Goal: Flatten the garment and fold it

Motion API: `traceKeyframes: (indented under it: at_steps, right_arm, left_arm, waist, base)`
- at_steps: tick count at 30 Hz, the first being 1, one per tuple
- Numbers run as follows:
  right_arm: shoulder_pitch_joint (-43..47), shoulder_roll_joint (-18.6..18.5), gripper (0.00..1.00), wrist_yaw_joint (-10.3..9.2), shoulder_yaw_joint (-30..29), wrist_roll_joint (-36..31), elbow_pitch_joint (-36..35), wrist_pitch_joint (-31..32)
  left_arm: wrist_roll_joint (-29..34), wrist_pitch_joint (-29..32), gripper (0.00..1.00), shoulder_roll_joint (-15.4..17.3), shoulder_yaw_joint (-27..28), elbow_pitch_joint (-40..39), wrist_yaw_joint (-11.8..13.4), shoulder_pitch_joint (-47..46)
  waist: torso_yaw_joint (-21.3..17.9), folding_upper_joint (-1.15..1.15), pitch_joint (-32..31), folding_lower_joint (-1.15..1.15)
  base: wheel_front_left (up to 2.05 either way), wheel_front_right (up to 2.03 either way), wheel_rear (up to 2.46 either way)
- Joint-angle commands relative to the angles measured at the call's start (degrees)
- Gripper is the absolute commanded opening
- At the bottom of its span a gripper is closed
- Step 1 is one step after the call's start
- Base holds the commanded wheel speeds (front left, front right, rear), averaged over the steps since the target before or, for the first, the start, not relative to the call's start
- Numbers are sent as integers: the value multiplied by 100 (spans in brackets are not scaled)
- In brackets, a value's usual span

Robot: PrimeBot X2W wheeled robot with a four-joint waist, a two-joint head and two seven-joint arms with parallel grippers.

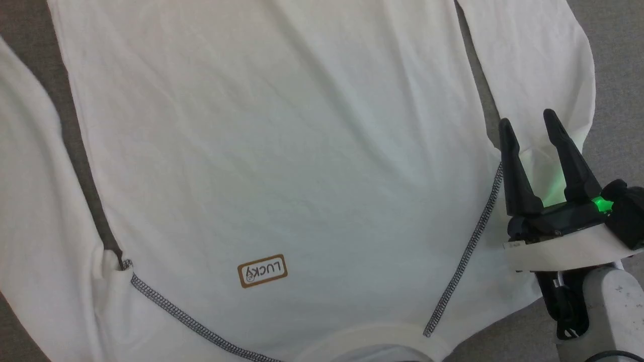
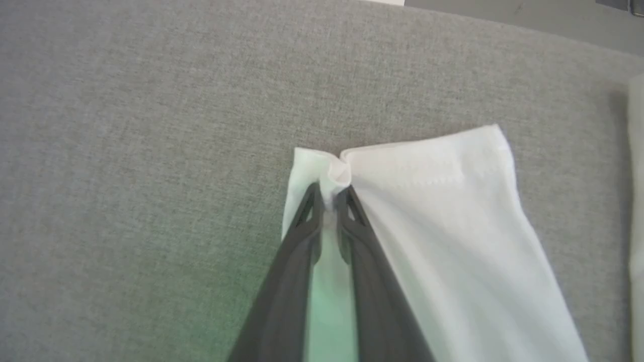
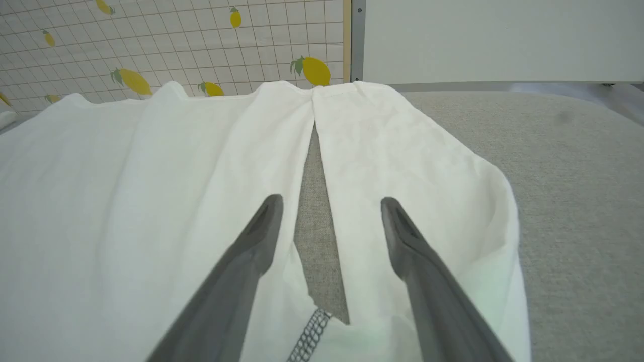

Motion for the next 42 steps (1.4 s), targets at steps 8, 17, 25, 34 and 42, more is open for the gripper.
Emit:
traceKeyframes:
  at_steps: [8, 17, 25, 34, 42]
  right_arm:
    - [-42, -21, 100, -9, -113, -41, 83, 23]
    - [467, -20, 100, -9, -434, -182, -47, 327]
    - [1015, 112, 100, -9, -670, -290, -351, 656]
    - [1259, 203, 100, -9, -785, -383, -652, 928]
    - [1327, 243, 100, -9, -797, -373, -745, 1031]
  left_arm:
    - [-133, -1219, 0, -124, 207, -25, -240, 554]
    - [-472, -2557, 0, -241, 509, -195, -831, 1179]
    - [-762, -2715, 0, -207, 625, -1036, -1164, 1759]
    - [-1172, -2331, 0, -733, -213, -2679, -1416, 1939]
    - [-899, -2344, 0, -1792, -1993, -2919, -1632, 1610]
  waist:
    - [256, 0, -589, -1]
    - [843, 0, -1796, -1]
    - [1335, 0, -2486, -1]
    - [1649, 0, -2810, -1]
    - [1625, 0, -2887, -1]
  base:
    - [0, 0, 0]
    - [0, 0, 0]
    - [0, 0, 0]
    - [0, 0, 0]
    - [0, 0, 0]
